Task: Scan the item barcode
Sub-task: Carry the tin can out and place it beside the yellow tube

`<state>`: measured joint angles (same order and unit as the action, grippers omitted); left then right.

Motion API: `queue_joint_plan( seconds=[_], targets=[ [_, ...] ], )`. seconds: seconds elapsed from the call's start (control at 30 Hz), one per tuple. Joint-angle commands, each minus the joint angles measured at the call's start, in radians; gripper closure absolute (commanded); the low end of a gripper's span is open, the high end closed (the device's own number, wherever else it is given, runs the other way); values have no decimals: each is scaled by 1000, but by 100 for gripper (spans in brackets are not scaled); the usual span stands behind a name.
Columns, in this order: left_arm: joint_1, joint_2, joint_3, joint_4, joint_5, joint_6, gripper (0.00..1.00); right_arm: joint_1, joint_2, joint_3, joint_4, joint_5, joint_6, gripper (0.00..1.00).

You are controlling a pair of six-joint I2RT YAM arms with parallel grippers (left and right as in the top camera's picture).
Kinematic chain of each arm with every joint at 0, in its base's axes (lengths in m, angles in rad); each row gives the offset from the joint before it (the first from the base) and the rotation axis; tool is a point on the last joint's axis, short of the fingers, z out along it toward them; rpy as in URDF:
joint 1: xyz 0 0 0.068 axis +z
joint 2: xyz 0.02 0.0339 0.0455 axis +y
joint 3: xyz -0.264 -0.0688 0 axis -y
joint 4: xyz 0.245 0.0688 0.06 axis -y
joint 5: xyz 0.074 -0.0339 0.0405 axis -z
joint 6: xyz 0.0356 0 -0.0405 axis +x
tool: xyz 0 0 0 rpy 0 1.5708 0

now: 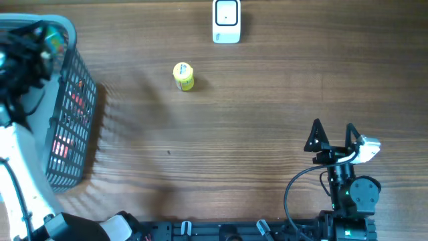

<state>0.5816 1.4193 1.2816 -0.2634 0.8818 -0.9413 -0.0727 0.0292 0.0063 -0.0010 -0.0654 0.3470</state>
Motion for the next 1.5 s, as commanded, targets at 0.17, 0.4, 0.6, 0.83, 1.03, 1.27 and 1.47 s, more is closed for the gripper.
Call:
queue_joint_plan(
  seconds=[0.17, 0.4, 0.6, 0.83, 1.03, 1.27, 1.47],
  targets=[
    [-490, -30, 2, 34, -178, 94, 28, 4, 0, -1, 2, 13, -4, 0],
    [-960, 24, 1, -322, -839, 336, 24, 4, 0, -1, 2, 13, -4, 0],
    [-1080, 183, -3, -393, -1007, 336, 25, 4, 0, -1, 2, 13, -5, 0],
    [-1094, 449, -3, -333, -1007, 335, 24, 4, 0, -1, 2, 13, -4, 0],
    [-1096, 578, -4, -309, -1007, 337, 25, 4, 0, -1, 2, 13, -4, 0],
    [-1097, 579, -4, -343, -1006, 911, 20, 4, 0, -1, 2, 13, -4, 0],
    [-1097, 579, -4, -358, -1007, 1223, 0, 4, 0, -1, 2, 13, -5, 0]
  ],
)
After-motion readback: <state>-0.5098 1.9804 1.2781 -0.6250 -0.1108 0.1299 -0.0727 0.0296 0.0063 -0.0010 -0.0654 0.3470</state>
